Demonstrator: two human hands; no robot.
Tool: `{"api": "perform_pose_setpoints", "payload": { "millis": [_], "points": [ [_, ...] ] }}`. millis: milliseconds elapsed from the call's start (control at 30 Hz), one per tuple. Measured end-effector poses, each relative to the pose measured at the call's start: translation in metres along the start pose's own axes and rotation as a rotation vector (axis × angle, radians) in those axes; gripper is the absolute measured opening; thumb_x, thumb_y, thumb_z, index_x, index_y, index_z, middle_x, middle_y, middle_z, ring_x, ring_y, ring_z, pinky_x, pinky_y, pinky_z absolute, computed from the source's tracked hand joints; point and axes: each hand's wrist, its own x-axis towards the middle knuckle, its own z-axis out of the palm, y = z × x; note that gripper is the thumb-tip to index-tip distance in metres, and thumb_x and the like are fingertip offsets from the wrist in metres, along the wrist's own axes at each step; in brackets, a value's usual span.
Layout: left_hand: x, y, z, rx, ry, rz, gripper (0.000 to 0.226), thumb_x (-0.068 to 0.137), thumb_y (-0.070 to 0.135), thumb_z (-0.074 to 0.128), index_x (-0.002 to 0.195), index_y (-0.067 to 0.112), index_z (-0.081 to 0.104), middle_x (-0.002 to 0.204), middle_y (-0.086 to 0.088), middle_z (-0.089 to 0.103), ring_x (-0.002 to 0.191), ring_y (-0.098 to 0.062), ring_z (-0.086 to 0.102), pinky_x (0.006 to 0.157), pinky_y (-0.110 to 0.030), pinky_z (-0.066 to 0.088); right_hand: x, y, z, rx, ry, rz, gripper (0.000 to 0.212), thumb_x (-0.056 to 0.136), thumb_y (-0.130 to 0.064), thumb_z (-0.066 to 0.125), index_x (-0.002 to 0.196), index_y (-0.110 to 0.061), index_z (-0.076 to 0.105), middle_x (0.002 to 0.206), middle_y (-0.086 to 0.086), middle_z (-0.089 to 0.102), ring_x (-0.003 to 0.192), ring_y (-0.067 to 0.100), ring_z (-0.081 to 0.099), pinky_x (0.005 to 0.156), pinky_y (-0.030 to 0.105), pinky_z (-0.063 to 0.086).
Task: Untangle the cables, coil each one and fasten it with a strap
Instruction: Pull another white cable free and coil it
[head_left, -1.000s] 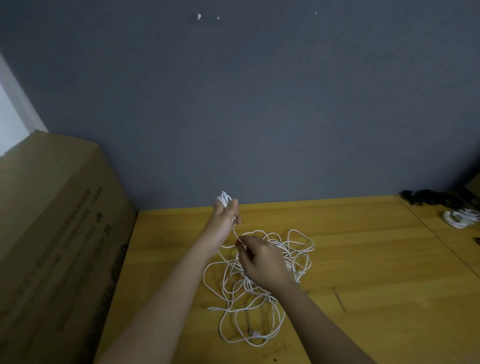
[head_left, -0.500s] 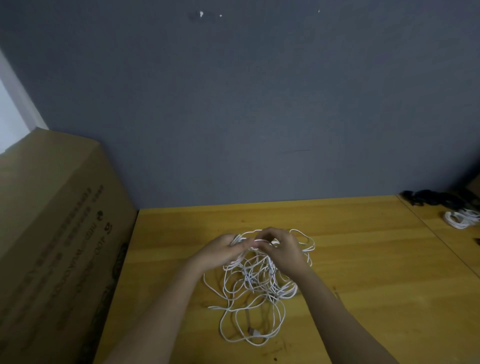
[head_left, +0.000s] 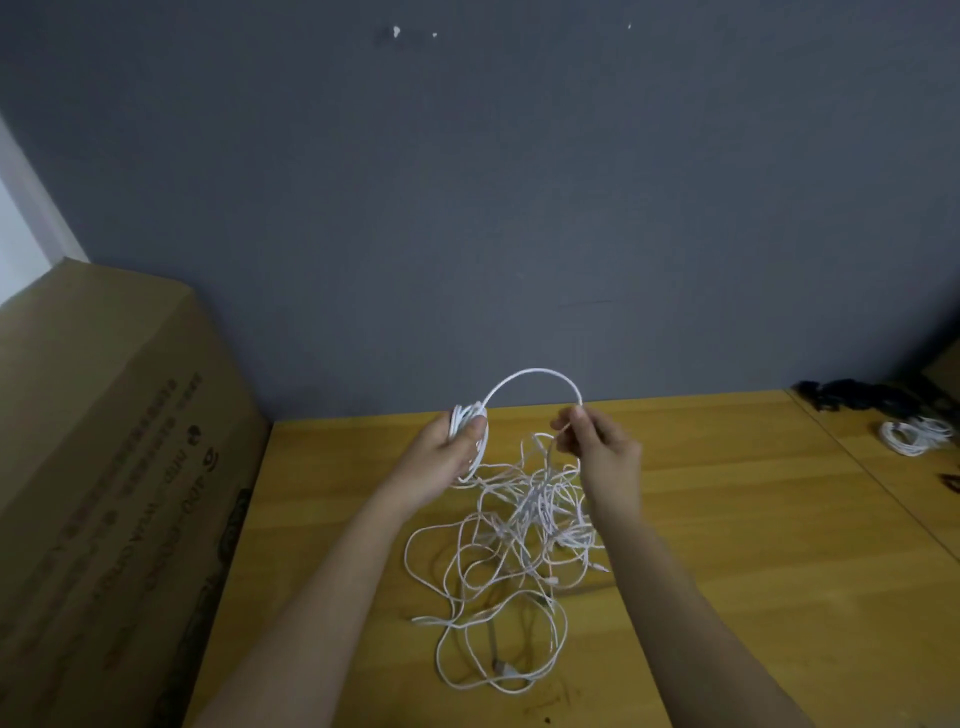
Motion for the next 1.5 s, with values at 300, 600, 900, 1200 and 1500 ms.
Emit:
{"api": "perform_pose_setpoints", "payload": {
  "millis": [300, 600, 900, 1200, 1500],
  "points": [
    [0.01, -0.011, 0.006, 0.225, 0.21, 0.049, 0.034, 0.099, 0.026, 0.05, 0.066, 0.018, 0.046, 0.052, 0.007, 0.047, 0.048, -0.009, 0.042, 0.061, -0.03, 0.035, 0.009, -0.004, -0.001, -0.147, -0.263, 0.186, 0.022, 0.098, -0.008, 0.048, 0.09, 0.007, 0.062, 0.067, 0.011, 0.065, 0.057, 0.017, 0.058, 0.056, 0.023, 0.052],
    [0.015, -0.006, 0.004, 0.251, 0.229, 0.059, 0.028, 0.097, 0.038, 0.048, 0.073, 0.024, 0.044, 0.065, 0.009, 0.048, 0.056, -0.004, 0.046, 0.062, -0.028, 0.037, 0.018, -0.043, 0.014, 0.08, -0.284, 0.097, 0.021, 0.099, -0.009, 0.047, 0.083, -0.003, 0.059, 0.069, 0.008, 0.066, 0.06, 0.017, 0.06, 0.059, 0.024, 0.055],
    [0.018, 0.004, 0.003, 0.291, 0.294, 0.049, 0.025, 0.098, 0.043, 0.044, 0.078, 0.027, 0.043, 0.065, 0.009, 0.048, 0.052, -0.002, 0.046, 0.055, -0.027, 0.036, 0.037, -0.076, 0.018, 0.035, -0.233, -0.065, 0.021, 0.098, -0.014, 0.049, 0.082, -0.013, 0.062, 0.064, -0.006, 0.066, 0.06, 0.004, 0.06, 0.062, 0.021, 0.051],
    [0.014, 0.01, -0.002, 0.345, 0.245, 0.076, 0.03, 0.098, 0.046, 0.041, 0.079, 0.023, 0.039, 0.066, 0.007, 0.04, 0.051, -0.002, 0.039, 0.057, -0.03, 0.035, 0.041, -0.112, 0.023, -0.366, -0.068, -0.585, 0.019, 0.096, -0.026, 0.052, 0.084, -0.015, 0.062, 0.056, -0.016, 0.047, 0.05, 0.002, 0.04, 0.05, 0.014, 0.03],
    [-0.002, 0.028, -0.005, -0.159, -0.068, 0.041, 0.04, 0.097, 0.038, 0.044, 0.062, 0.018, 0.038, 0.047, 0.009, 0.025, 0.041, -0.008, 0.022, 0.063, -0.019, 0.042, 0.052, -0.031, 0.002, -0.839, -0.056, -0.474, 0.026, 0.098, -0.023, 0.051, 0.105, -0.006, 0.07, 0.091, 0.016, 0.068, 0.086, 0.036, 0.058, 0.069, 0.037, 0.041]
  ]
}}
